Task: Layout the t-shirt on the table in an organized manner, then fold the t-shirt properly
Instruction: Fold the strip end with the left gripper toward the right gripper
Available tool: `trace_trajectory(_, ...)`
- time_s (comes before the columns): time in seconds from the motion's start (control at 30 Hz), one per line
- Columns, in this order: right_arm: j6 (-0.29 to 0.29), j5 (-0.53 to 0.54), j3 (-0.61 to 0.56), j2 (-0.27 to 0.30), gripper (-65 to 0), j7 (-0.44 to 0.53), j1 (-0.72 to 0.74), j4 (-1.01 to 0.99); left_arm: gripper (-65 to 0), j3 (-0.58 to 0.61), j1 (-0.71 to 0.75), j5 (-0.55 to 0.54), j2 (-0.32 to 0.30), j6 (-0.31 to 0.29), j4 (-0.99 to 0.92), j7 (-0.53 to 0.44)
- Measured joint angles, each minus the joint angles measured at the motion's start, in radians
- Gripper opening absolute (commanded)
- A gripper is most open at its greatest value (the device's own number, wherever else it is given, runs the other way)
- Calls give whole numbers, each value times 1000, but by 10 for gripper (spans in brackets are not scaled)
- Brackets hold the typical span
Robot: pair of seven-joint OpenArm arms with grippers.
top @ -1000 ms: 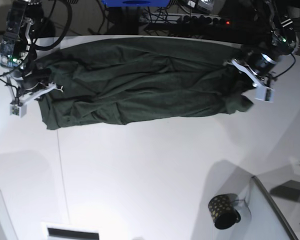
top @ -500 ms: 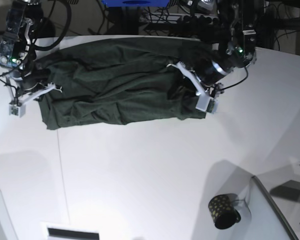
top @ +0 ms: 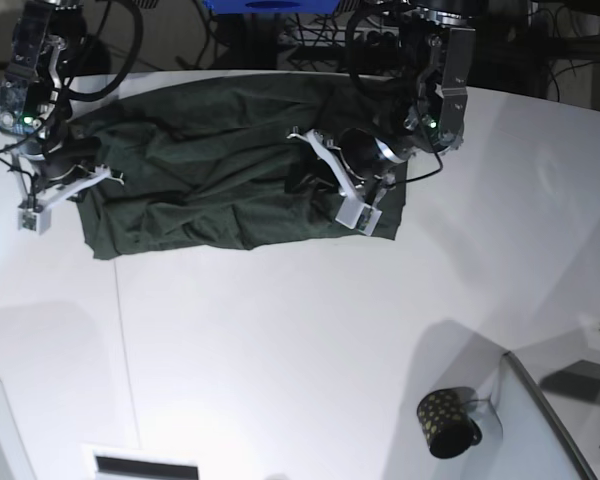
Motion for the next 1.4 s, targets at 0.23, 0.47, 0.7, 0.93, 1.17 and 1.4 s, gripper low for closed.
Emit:
trace_trajectory(0.23, 0, 0, 0, 0, -641, 0, 0, 0, -650, 7, -18, 0, 5, 3, -17, 0)
trace_trajectory(0.47, 0, 0, 0, 0, -641, 0, 1, 0, -650, 9, -45, -8, 5, 90, -19, 0)
trace_trajectory(0.7, 0, 0, 0, 0, -641, 0, 4, 0, -469, 153, -61, 2, -5, 97, -19, 8)
trace_trajectory(0.93, 0, 0, 0, 0, -641, -1, 2, 18, -230, 217, -88, -8, -1, 91, -32, 7)
trace_trajectory(1.17, 39, -3, -5, 1, -641, -2, -14, 52, -202, 208, -48, -13, -2, 90, 60, 8)
trace_trajectory(1.4, 375, -25, -97, 11, -639, -3, -55, 142, -546, -210, 90, -10, -151, 106, 226, -6)
